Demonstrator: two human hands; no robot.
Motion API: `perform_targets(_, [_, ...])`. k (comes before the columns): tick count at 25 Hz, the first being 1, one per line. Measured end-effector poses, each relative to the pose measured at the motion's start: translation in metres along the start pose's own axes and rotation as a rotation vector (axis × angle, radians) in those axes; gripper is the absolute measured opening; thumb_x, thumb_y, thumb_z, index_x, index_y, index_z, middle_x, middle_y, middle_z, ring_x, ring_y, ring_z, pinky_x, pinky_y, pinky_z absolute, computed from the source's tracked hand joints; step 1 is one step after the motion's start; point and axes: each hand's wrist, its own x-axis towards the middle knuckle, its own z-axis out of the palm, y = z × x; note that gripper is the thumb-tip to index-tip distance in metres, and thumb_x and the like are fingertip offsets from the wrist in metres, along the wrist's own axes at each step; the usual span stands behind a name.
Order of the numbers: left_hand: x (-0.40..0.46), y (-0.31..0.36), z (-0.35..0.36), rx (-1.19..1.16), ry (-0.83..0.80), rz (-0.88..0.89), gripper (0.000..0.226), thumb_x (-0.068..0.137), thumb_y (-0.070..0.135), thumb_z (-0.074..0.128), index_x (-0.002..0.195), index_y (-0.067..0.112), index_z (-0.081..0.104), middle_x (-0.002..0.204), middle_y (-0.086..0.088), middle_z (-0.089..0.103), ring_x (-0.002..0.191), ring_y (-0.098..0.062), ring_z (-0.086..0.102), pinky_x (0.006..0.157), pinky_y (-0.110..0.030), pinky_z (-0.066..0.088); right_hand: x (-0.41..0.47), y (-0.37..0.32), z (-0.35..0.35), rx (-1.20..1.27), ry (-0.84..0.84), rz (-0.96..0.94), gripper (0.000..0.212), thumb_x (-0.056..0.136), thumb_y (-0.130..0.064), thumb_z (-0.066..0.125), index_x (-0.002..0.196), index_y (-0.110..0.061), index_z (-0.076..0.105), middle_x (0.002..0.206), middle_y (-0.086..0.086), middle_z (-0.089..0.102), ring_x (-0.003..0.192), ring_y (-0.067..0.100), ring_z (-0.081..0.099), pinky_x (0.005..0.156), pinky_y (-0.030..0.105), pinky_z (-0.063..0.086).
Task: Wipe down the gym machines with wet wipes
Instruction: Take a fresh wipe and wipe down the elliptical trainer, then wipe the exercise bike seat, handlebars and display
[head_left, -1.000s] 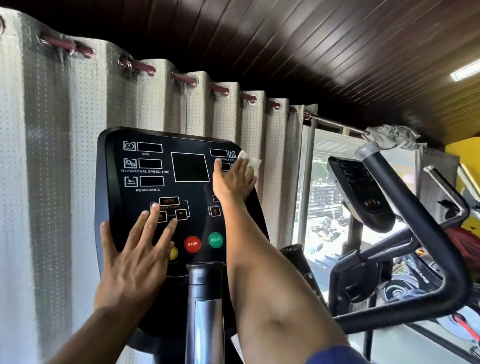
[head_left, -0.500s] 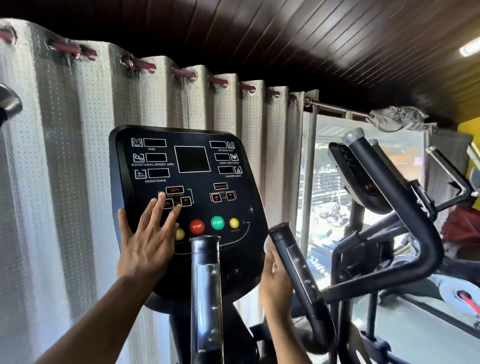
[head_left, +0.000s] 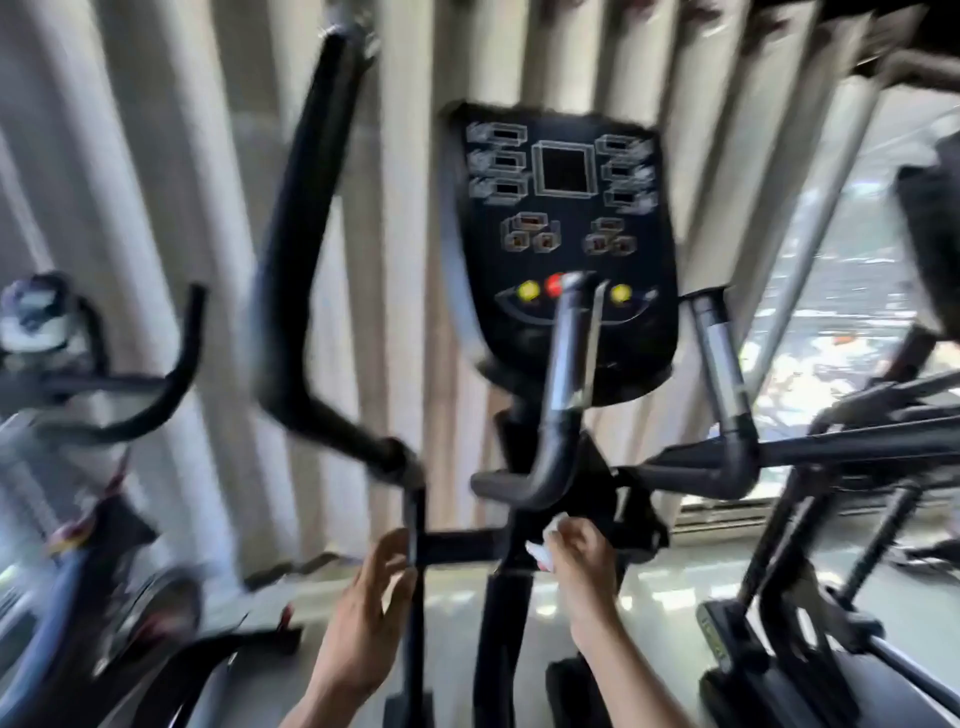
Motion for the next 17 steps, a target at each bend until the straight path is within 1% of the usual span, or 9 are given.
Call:
perform_targets(1, [-0.036,-0.021,-0.013,0.037,-0.05,-0.085,0.038,0.103,0.026,0.06,0.138,0.039,0.055,0.126,0.026,0.067,0.11,0.006,0.066,0.096,-0.037,0.057,-0.03,0.032,0.005,-0.089,-0.064,0.069,0.008,0.091,-0.016,0.069,0.085,-0.012,0.065,0.064,-0.001,0.064,0.062,0.003,0.069,0.056,0.018,0.052])
perform_targets(2, [-0.068,-0.037,-0.027,0.064,-0.094,-0.17,0.035,0.101,0.024,0.062,0.129,0.045,0.06,0.116,0.03,0.07,0.101,0.008,0.069,0.09,-0.036,0.059,-0.057,0.064,0.012,-0.213,-0.148,0.1,0.012,0.09,-0.023,0.068,0.082,-0.016,0.063,0.061,-0.002,0.064,0.06,0.001,0.069,0.062,0.025,0.056])
perform_targets(4, [-0.13,-0.065,-0.061,0.093,-0.108,-0.359,0.031,0.097,0.022,0.063,0.111,0.05,0.064,0.105,0.03,0.072,0.091,0.006,0.071,0.084,-0.035,0.059,-0.113,0.11,0.041,-0.354,-0.372,0.115,0.02,0.088,-0.035,0.068,0.078,-0.019,0.061,0.06,0.0,0.068,0.064,0.013,0.073,0.07,0.046,0.061])
perform_targets(5, [-0.155,-0.075,-0.075,0.087,-0.085,-0.433,0.032,0.096,0.022,0.063,0.107,0.052,0.065,0.102,0.028,0.073,0.089,0.005,0.071,0.083,-0.034,0.06,-0.137,0.123,0.057,-0.385,-0.514,0.122,0.021,0.091,-0.032,0.069,0.077,-0.019,0.062,0.062,-0.002,0.069,0.063,0.015,0.073,0.07,0.048,0.061])
perform_targets(8, [-0.226,-0.099,-0.113,0.046,0.047,-0.597,0.033,0.095,0.031,0.065,0.108,0.061,0.061,0.104,0.032,0.071,0.089,0.005,0.072,0.084,-0.031,0.06,-0.191,0.13,0.113,-0.475,-0.837,0.036,0.013,0.093,-0.017,0.069,0.082,-0.02,0.063,0.07,-0.008,0.071,0.065,0.011,0.07,0.07,0.041,0.061])
perform_targets(10, [-0.266,-0.108,-0.134,0.024,0.156,-0.69,0.023,0.094,0.039,0.063,0.108,0.057,0.063,0.106,0.031,0.071,0.093,0.001,0.072,0.087,-0.03,0.059,-0.216,0.133,0.145,-0.499,-0.997,-0.003,0.012,0.091,-0.008,0.071,0.086,-0.017,0.066,0.074,-0.008,0.073,0.067,0.009,0.071,0.071,0.041,0.062])
perform_targets(13, [-0.321,-0.11,-0.165,0.038,0.3,-0.824,0.018,0.099,0.029,0.066,0.107,0.044,0.067,0.106,0.029,0.072,0.096,0.003,0.07,0.088,-0.021,0.055,-0.252,0.143,0.193,-0.516,-1.236,-0.039,0.011,0.088,-0.018,0.08,0.091,-0.017,0.069,0.079,-0.007,0.076,0.071,0.006,0.07,0.068,0.026,0.059])
perform_targets(15, [-0.361,-0.11,-0.183,0.053,0.393,-0.945,0.018,0.1,0.023,0.066,0.108,0.04,0.066,0.103,0.022,0.074,0.092,0.01,0.067,0.086,-0.014,0.051,-0.279,0.157,0.226,-0.534,-1.435,-0.037,0.018,0.084,-0.021,0.085,0.094,-0.016,0.07,0.081,0.002,0.076,0.075,0.013,0.072,0.068,0.029,0.06])
perform_targets(17, [-0.406,-0.11,-0.195,0.05,0.51,-1.087,0.021,0.099,0.019,0.066,0.107,0.038,0.065,0.103,0.018,0.075,0.086,0.011,0.067,0.084,-0.013,0.05,-0.311,0.174,0.258,-0.608,-1.628,-0.112,0.018,0.082,-0.017,0.085,0.094,-0.017,0.072,0.08,0.003,0.076,0.074,0.018,0.072,0.067,0.03,0.06])
